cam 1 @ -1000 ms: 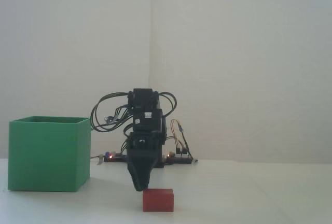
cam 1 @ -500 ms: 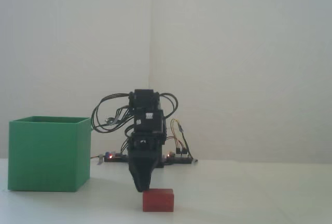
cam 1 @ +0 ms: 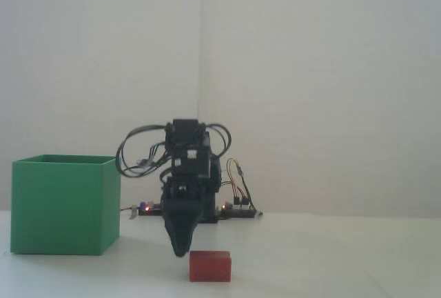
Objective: Grasp a red block and put it in the green bin.
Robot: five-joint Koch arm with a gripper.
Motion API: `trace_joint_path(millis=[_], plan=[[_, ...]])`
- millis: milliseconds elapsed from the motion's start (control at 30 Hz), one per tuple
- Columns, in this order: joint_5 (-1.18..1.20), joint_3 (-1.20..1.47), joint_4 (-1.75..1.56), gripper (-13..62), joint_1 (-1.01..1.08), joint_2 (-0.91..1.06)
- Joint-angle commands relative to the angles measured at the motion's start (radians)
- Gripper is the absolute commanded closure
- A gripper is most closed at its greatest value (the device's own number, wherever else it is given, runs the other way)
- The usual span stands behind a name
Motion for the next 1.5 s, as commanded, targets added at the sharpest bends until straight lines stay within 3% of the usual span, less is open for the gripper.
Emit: trace_joint_path(millis=[0,833,1267,1367,1467], plan=[[-0.003,-0.071,-0.005,13.7,0.014,0.018],[-0.026,-0.146,0.034,13.7,-0.060,-0.032],[-0.025,-0.229,0.035,14.3,-0.077,-0.167],[-0.026,-0.235,0.034,17.6,-0.075,-0.176],[-0.014,-0.255,0.034,34.4,-0.069,-0.167]])
